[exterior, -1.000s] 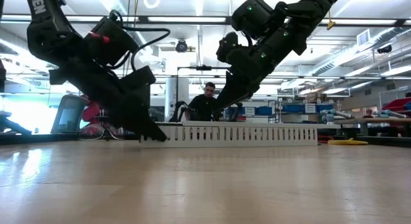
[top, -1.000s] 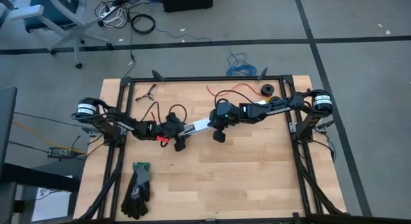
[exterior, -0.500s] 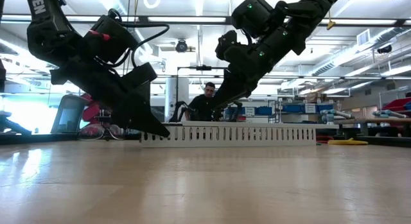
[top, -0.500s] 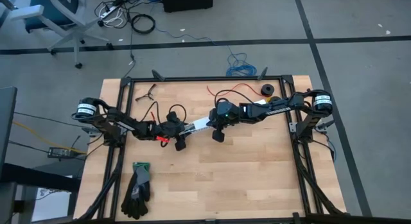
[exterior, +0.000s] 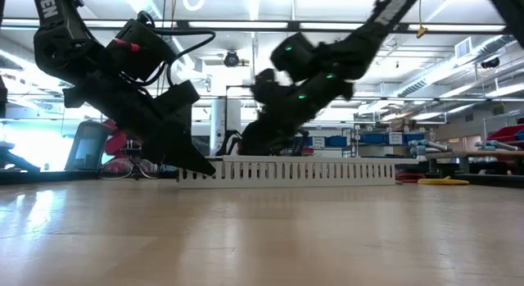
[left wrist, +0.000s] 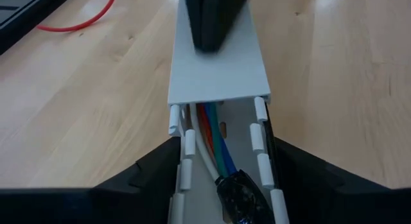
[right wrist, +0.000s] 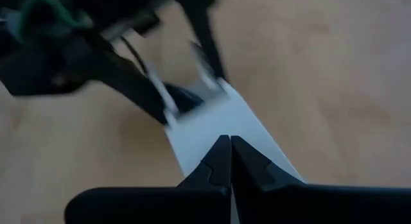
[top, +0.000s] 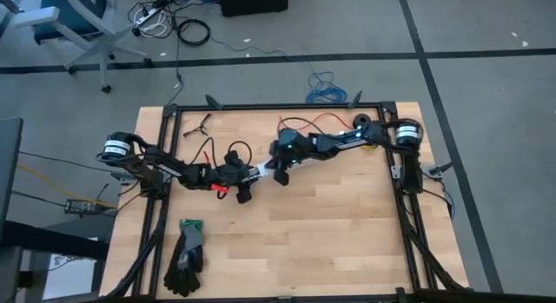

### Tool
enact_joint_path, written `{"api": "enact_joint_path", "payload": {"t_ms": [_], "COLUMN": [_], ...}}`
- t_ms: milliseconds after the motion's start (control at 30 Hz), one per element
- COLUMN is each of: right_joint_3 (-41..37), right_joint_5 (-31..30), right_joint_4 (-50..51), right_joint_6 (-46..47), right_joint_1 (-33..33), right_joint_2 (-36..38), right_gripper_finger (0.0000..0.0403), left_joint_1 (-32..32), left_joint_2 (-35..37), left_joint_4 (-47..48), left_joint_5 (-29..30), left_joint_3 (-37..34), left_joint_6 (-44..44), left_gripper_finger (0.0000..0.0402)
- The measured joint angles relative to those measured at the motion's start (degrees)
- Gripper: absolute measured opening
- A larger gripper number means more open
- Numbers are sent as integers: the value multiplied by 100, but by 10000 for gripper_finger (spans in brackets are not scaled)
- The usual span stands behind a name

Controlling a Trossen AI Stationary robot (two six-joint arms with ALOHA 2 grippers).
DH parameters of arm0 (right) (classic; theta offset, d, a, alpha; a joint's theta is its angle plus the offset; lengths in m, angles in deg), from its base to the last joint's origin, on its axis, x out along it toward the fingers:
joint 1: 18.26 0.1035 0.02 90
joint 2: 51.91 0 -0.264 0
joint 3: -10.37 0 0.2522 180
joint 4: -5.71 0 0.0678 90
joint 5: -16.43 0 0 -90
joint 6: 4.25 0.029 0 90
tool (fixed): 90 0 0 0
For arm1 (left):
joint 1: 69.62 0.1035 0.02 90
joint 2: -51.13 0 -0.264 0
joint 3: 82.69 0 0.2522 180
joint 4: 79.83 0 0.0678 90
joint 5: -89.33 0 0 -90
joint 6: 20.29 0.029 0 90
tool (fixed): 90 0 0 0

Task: Ziptie cables
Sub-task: Close the cable duct

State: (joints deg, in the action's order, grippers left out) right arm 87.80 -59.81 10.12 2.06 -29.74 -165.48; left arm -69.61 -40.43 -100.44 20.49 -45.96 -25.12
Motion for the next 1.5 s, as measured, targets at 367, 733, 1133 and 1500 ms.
{"api": "enact_joint_path", "payload": {"t_ms": [367, 733, 1133, 1500], "right_joint_3": [669, 34, 376, -820], "right_joint_5": [-265, -307, -287, -724], "right_joint_4": [63, 1320, -189, -269], "right_joint_6": [-1048, -185, -1028, -776], "right_joint_1": [234, -55, 189, 247], "right_joint_2": [289, 648, 363, 1612], "right_gripper_finger": [0, 0, 0, 0], "left_joint_1": [8, 8, 8, 8], "left_joint_2": [-9, -7, -9, -11], "left_joint_4": [-9, -5, -38, -104], "left_joint_5": [-64, -49, -78, -106], "left_joint_3": [11, 4, 9, 11], "left_joint_6": [12, 6, -1, 296], "left_gripper_finger": [230, 230, 230, 241]}}
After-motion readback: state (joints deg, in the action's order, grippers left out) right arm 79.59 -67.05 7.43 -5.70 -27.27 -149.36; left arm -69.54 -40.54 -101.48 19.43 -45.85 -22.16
